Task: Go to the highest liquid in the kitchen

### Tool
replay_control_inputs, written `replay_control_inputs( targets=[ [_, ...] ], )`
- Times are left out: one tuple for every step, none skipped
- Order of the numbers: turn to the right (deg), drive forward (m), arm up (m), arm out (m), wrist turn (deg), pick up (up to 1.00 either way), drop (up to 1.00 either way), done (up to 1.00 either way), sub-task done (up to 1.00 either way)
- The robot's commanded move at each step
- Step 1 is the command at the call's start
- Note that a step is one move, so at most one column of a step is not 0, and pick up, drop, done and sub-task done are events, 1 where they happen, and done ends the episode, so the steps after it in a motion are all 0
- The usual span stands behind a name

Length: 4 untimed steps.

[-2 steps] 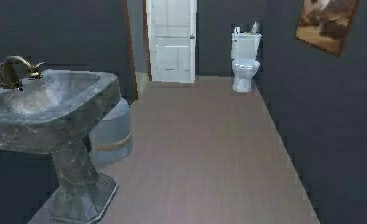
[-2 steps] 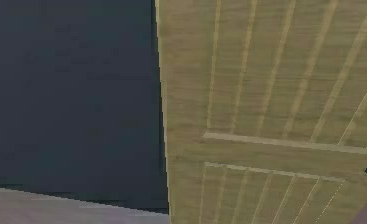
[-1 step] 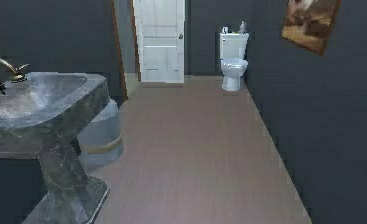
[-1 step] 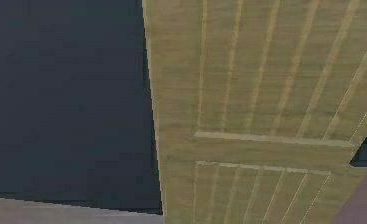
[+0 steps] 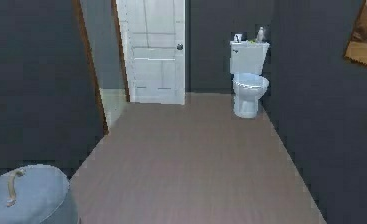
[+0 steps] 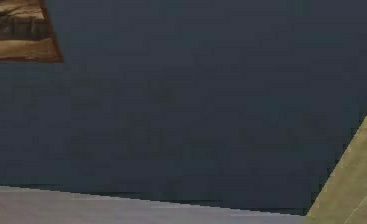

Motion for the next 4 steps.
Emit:
replay_control_inputs(
  targets=[
    [3.0,0.00,0.00,0.00,0.0,0.00,0.00,0.00,0.00],
    [0.0,0.30,0.00,0.00,0.0,0.00,0.00,0.00,0.00],
    [0.0,0.30,0.00,0.00,0.0,0.00,0.00,0.00,0.00],
    [-18.0,0.00,0.00,0.00,0.0,0.00,0.00,0.00,0.00]
  ],
)
